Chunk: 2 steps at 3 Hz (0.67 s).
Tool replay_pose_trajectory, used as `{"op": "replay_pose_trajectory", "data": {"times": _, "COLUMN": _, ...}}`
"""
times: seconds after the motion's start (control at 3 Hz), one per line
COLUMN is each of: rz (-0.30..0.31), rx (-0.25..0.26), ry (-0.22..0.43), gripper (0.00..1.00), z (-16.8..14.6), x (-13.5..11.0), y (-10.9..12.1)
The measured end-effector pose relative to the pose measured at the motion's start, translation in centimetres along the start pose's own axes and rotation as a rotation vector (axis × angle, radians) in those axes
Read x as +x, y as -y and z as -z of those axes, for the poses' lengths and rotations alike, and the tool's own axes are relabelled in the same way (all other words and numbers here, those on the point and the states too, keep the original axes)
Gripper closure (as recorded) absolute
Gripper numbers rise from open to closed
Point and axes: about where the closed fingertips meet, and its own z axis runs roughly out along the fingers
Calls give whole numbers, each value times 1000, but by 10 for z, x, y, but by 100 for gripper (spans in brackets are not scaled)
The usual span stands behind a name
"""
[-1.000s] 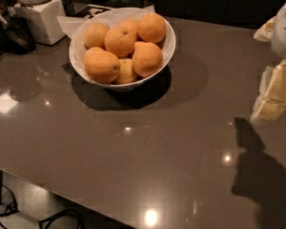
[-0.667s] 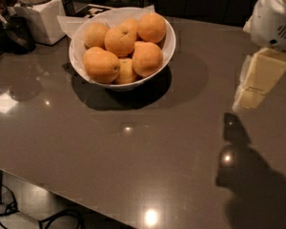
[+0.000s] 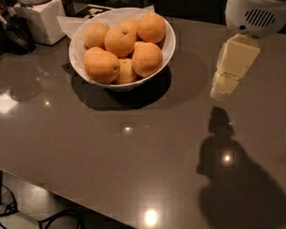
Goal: Pick orange from white bowl
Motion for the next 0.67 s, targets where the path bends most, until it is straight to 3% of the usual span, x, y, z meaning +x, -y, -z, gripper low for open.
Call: {"op": "replay_pose_trajectory", "data": {"times": 0.67, "rz": -1, "rx": -21, "ry": 105, "gripper": 0, "z": -9, "x": -45, "y": 16}}
